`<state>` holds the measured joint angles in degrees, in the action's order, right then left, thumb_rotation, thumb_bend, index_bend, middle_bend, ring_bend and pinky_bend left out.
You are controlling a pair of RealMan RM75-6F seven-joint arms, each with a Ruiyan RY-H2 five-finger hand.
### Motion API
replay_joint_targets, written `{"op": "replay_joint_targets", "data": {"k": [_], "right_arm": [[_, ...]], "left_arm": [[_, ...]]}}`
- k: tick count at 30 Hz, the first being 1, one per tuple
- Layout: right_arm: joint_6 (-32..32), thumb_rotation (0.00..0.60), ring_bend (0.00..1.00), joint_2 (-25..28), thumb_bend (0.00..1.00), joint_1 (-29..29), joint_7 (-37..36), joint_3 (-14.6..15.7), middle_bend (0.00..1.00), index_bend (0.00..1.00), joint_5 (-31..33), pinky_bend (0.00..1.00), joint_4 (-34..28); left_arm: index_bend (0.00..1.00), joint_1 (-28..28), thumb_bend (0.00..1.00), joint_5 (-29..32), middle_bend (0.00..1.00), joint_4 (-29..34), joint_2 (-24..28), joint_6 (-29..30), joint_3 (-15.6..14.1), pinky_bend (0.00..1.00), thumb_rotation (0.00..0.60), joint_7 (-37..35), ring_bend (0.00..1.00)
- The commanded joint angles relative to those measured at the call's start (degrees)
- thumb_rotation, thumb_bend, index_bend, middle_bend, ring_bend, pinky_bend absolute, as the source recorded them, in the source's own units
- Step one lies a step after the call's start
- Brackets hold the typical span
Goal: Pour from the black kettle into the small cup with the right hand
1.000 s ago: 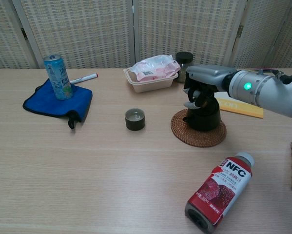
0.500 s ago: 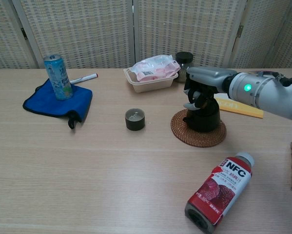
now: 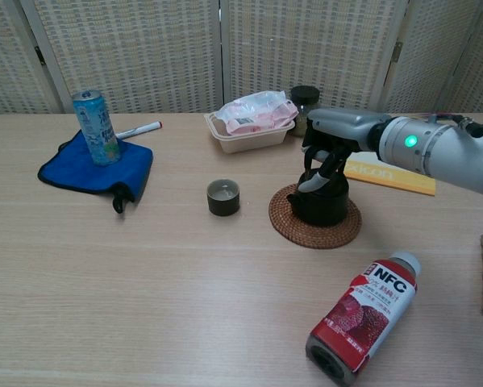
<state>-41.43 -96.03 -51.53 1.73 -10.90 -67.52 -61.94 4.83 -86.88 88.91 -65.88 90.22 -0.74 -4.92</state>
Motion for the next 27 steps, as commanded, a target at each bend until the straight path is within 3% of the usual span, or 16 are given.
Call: {"op": "replay_joint_targets", "data": {"k": [1, 6, 11, 17, 27], "right_arm": [[-0.1, 0.482, 0.83, -0.1, 0.0, 0.1, 0.7, 0.1, 0.93, 0.93, -0.1, 0.18, 0.1], [0.3, 0.481, 0.82, 0.0, 0.0, 0.1, 1.9, 0.2, 0.92, 0.92, 0.3, 0.18, -0.2], [0.5, 0.481, 0.73, 0.7, 0.0, 0.0, 3.9, 0.4, 0.84, 0.83, 0.7, 0.17, -1.2], [0.4, 0.483, 0.56, 1.5, 0.0, 0.0, 6.7, 0.5, 0.65, 0.64, 1.7, 0.16, -2.8], [-1.8, 0.482, 0.16, 3.1, 0.0, 0.3, 9.9, 0.1, 0.22, 0.23, 2.3, 0.1, -7.0]], "left_arm": [[0.29, 0.0, 0.0, 0.0, 0.08, 0.0, 0.0, 0.0, 0.0, 0.09, 0.354, 0.0, 0.15], [0.29, 0.0, 0.0, 0.0, 0.08, 0.0, 0.0, -0.1, -0.1, 0.09, 0.354, 0.0, 0.15], [0.29, -0.1, 0.0, 0.0, 0.08, 0.0, 0.0, -0.1, -0.1, 0.09, 0.354, 0.1, 0.15], [0.29, -0.2, 0.0, -0.1, 0.08, 0.1, 0.0, -0.2, -0.1, 0.09, 0.353, 0.1, 0.15], [0.29, -0.1, 0.0, -0.3, 0.08, 0.3, 0.3, 0.3, 0.0, 0.09, 0.354, 0.0, 0.15]]}}
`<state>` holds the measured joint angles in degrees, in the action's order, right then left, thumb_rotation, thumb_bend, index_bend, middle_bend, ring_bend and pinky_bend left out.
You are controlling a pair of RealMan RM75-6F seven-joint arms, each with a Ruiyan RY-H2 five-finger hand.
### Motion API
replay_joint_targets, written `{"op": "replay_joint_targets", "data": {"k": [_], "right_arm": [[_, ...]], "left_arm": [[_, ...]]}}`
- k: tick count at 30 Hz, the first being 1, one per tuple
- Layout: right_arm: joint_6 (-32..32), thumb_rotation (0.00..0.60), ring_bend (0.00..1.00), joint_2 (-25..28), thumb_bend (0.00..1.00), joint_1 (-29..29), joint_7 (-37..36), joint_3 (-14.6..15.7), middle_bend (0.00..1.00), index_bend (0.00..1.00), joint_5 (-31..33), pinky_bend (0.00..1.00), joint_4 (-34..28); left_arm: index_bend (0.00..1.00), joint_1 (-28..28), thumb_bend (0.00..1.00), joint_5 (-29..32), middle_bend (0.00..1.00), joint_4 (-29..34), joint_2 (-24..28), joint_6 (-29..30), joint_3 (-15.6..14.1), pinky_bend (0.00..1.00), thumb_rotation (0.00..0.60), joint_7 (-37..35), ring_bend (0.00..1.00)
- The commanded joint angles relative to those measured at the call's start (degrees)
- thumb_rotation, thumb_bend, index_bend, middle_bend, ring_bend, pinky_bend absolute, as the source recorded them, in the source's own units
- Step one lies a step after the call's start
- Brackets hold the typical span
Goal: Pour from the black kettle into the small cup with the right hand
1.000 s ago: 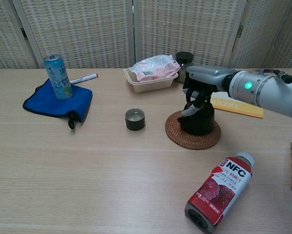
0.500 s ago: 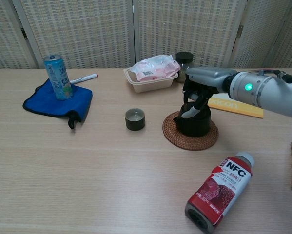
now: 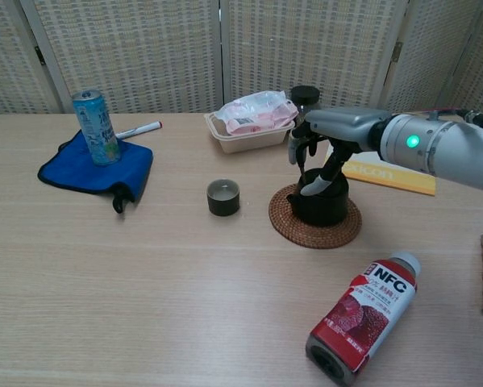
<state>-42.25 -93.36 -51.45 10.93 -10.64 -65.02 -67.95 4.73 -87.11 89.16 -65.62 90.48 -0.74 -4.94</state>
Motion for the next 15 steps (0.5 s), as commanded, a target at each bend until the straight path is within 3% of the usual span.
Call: {"op": "replay_joint_targets", "data": {"k": [1, 5, 9, 15], "right_arm": [[-1.8, 0.482, 0.14, 0.8, 0.0, 0.4, 1.2, -0.1, 0.19, 0.2, -0.4, 0.1, -1.7], [-6.3, 0.482, 0.07, 2.0, 0.0, 1.4, 3.8, -0.1, 0.1, 0.07, -2.1, 0.06, -4.1], [-12.4, 0.486, 0.05, 3.3, 0.0, 3.5, 6.2, 0.0, 0.08, 0.06, -4.2, 0.06, -6.4], [-22.7, 0.555, 0.05, 7.2, 0.0, 8.6, 10.8, 0.6, 0.09, 0.06, -6.4, 0.06, -11.6]], "left_arm": [[0.29, 0.0, 0.0, -0.1, 0.08, 0.0, 0.1, 0.1, 0.0, 0.09, 0.353, -0.1, 0.15], [0.29, -0.1, 0.0, -0.2, 0.08, 0.0, 0.1, 0.2, 0.1, 0.09, 0.354, -0.2, 0.15], [0.29, -0.4, 0.0, -0.4, 0.08, 0.1, 0.3, 0.1, 0.3, 0.09, 0.355, -0.2, 0.15], [0.29, -1.2, 0.0, -0.8, 0.08, 0.2, 0.5, -0.5, 0.6, 0.09, 0.355, 0.0, 0.15]]}}
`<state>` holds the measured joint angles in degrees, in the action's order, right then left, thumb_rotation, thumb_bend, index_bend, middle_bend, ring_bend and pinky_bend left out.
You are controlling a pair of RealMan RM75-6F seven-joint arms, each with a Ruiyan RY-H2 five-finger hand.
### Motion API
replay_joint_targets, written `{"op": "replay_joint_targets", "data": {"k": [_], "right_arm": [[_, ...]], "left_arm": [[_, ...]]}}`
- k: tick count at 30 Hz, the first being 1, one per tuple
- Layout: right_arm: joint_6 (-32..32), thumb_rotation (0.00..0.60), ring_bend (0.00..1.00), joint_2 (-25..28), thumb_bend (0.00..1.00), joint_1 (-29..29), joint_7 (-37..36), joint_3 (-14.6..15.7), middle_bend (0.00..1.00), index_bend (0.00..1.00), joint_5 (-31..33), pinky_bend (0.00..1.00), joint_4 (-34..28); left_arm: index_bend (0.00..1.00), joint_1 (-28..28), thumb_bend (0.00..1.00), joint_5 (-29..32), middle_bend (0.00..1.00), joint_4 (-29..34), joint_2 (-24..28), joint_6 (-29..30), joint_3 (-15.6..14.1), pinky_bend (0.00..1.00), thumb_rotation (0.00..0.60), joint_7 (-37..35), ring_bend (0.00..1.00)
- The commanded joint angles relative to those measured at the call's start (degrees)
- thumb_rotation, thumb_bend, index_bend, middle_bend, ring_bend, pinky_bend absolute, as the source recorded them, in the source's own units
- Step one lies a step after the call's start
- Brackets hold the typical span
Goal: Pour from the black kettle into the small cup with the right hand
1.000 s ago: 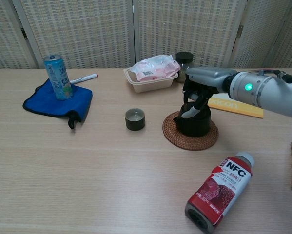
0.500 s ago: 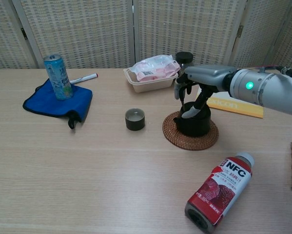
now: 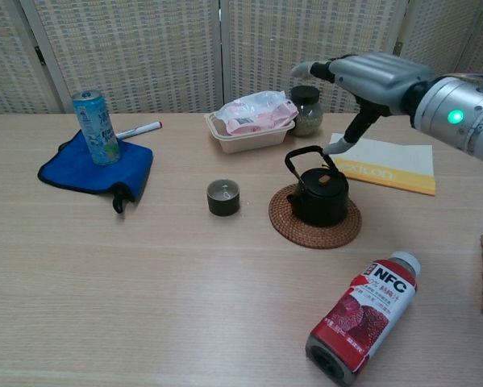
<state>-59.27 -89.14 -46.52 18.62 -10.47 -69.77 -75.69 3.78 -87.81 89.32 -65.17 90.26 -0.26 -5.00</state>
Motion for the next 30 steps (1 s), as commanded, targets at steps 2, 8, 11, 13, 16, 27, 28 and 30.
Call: {"op": "replay_joint_targets", "data": {"k": [2, 8, 11, 13, 16, 27, 28, 30], "right_arm": [[-8.0, 0.558, 0.05, 5.1, 0.0, 5.5, 4.1, 0.8, 0.09, 0.06, -1.6, 0.06, -6.3], [-16.4, 0.558, 0.05, 12.7, 0.0, 13.2, 5.0, 3.0, 0.1, 0.06, -3.0, 0.06, -14.5], [-20.3, 0.559, 0.05, 16.2, 0.0, 17.5, 4.6, 5.0, 0.11, 0.06, -4.0, 0.05, -17.8], [-22.5, 0.558, 0.05, 18.4, 0.0, 20.5, 3.4, 6.5, 0.11, 0.06, -4.5, 0.05, -19.7], [-24.4, 0.559, 0.05, 21.3, 0.0, 24.3, 0.7, 8.4, 0.11, 0.06, -4.9, 0.06, -21.8], [-30.4, 0.559, 0.05, 22.7, 0.0, 33.4, -8.6, 13.2, 0.11, 0.06, -12.6, 0.05, -19.7], [-30.7, 0.558, 0.05, 22.4, 0.0, 33.9, -9.0, 13.3, 0.11, 0.06, -13.1, 0.06, -19.4], [-31.2, 0.558, 0.05, 21.8, 0.0, 35.0, -9.6, 13.8, 0.11, 0.06, -14.3, 0.06, -18.8]], "left_arm": [[0.29, -0.6, 0.0, -0.2, 0.08, 0.1, 0.1, -0.6, 0.2, 0.09, 0.353, 0.0, 0.15], [0.29, -2.1, 0.0, -0.4, 0.08, 0.2, -0.1, -2.0, 0.6, 0.09, 0.356, 0.5, 0.15], [0.29, -3.0, 0.0, -0.5, 0.08, 0.3, -0.4, -2.9, 0.9, 0.09, 0.361, 0.7, 0.15], [0.29, -3.7, 0.0, -0.6, 0.08, 0.3, -0.6, -3.5, 1.1, 0.09, 0.381, 1.0, 0.15], [0.29, -4.6, 0.0, -0.8, 0.08, 0.5, -0.8, -4.3, 1.4, 0.09, 0.418, 1.3, 0.15], [0.29, -6.4, 0.0, -1.6, 0.08, 2.0, -1.7, -4.5, 2.0, 0.09, 0.42, 2.8, 0.15], [0.29, -6.4, 0.0, -1.7, 0.08, 2.1, -1.7, -4.4, 2.0, 0.09, 0.422, 3.0, 0.15], [0.29, -6.5, 0.0, -1.9, 0.08, 2.5, -1.7, -4.1, 2.0, 0.09, 0.422, 3.3, 0.15]]}}
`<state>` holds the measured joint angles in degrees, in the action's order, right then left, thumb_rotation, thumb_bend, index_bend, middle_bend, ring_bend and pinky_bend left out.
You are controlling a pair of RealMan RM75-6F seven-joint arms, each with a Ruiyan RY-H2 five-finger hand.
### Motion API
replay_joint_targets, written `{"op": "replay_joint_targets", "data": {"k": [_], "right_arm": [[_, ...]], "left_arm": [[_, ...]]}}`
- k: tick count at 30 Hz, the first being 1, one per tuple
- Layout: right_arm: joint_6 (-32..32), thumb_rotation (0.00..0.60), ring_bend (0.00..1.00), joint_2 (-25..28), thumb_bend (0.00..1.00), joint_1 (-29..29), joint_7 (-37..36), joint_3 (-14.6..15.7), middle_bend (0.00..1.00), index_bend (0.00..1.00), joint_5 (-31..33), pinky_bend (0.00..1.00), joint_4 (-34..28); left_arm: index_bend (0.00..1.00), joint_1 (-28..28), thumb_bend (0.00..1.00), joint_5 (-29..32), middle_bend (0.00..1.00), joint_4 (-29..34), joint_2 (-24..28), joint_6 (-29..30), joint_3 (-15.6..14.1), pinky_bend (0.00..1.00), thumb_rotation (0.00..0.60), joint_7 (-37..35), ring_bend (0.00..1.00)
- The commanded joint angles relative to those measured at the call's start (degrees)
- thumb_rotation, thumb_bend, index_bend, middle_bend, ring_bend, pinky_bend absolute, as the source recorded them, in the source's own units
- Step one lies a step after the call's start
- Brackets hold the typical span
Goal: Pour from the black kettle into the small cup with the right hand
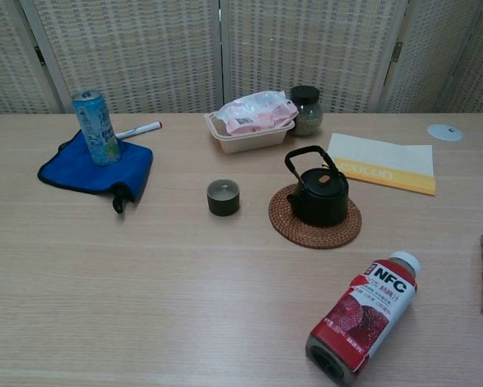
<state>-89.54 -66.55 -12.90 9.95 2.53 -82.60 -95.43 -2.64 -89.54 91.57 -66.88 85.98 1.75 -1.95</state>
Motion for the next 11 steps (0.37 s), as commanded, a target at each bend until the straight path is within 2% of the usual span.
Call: {"op": "replay_joint_targets", "data": {"k": [1, 8, 11], "right_arm": [[-1.2, 0.558, 0.05, -1.1, 0.0, 1.7, -1.1, 0.8, 0.11, 0.06, -1.8, 0.06, 1.2], [-1.9, 0.559, 0.05, -2.3, 0.0, 4.1, -2.3, 0.6, 0.12, 0.06, -3.1, 0.06, 2.4], [-1.6, 0.557, 0.05, -2.4, 0.0, 4.6, -2.5, 0.7, 0.12, 0.06, -3.8, 0.06, 2.3]], "left_arm": [[0.29, -0.1, 0.0, -0.2, 0.08, 0.4, 0.0, 0.3, 0.0, 0.09, 0.428, 0.4, 0.15], [0.29, -0.5, 0.0, -0.3, 0.08, 1.0, 0.1, 0.3, -0.1, 0.08, 0.455, 0.8, 0.15], [0.29, -0.7, 0.0, -0.2, 0.08, 1.0, -0.1, 0.2, -0.1, 0.08, 0.445, 0.8, 0.15]]}}
